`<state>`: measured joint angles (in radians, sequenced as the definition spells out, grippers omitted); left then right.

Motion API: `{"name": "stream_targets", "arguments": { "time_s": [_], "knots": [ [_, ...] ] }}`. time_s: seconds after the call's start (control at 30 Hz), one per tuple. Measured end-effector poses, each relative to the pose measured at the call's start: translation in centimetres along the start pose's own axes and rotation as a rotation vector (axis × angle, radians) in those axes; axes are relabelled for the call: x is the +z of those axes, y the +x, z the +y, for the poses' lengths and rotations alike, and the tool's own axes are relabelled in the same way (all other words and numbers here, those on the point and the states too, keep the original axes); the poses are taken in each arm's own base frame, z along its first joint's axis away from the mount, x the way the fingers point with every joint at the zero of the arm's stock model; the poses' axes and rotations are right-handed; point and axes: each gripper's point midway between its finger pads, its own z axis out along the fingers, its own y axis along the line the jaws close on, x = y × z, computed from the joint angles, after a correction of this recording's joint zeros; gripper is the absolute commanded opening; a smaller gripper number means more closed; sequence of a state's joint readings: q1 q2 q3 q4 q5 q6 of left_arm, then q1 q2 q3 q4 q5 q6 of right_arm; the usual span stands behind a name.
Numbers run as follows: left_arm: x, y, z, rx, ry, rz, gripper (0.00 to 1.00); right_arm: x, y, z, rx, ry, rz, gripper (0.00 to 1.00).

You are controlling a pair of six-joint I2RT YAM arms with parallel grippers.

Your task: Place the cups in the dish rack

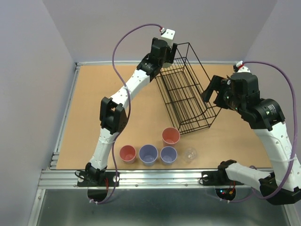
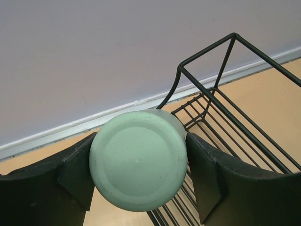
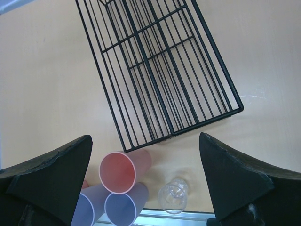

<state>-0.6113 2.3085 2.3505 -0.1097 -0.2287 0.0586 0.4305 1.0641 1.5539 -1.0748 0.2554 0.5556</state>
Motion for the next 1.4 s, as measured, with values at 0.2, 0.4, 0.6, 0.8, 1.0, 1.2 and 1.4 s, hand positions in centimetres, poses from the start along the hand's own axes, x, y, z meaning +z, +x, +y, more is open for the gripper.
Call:
{"name": "stream_targets", "arguments": {
  "time_s": [0.2,0.4,0.6,0.8,1.0,1.2,1.4],
  "knots": [
    [0.0,0.2,0.0,0.007,0.001,0.007,0.0,-0.1,0.4,-0.2,0.011,0.002,0.003,1.0],
    [-0.5,0.7,-0.2,0.023,0.022,0.039,0.0,-0.1,0.7,-0.4,0.022,0.007,0.01,1.0],
    [-1.1,1.3,-0.5,0.039,0.052,0.074,0.0,0.0,0.8,-0.4,0.034,0.007,0.011,1.0],
    [-1.3,1.7,-1.6,0.041,0.114,0.09,0.0,0.2,1.3,-0.6,0.044,0.016,0.023,1.0],
    [-1.4,1.7,-1.8,0.044,0.126,0.09,0.28,0.1,1.6,-0.7,0.059,0.017,0.025,1.0],
    [-1.4,1.9,-1.6,0.05,0.122,0.096,0.99,0.4,2.0,-0.8,0.064,0.023,0.035,1.0],
    [-1.5,2.8,-1.2,0.058,0.115,0.131,0.98,0.5,2.1,-0.8,0.067,0.022,0.038,1.0]
  ]
}}
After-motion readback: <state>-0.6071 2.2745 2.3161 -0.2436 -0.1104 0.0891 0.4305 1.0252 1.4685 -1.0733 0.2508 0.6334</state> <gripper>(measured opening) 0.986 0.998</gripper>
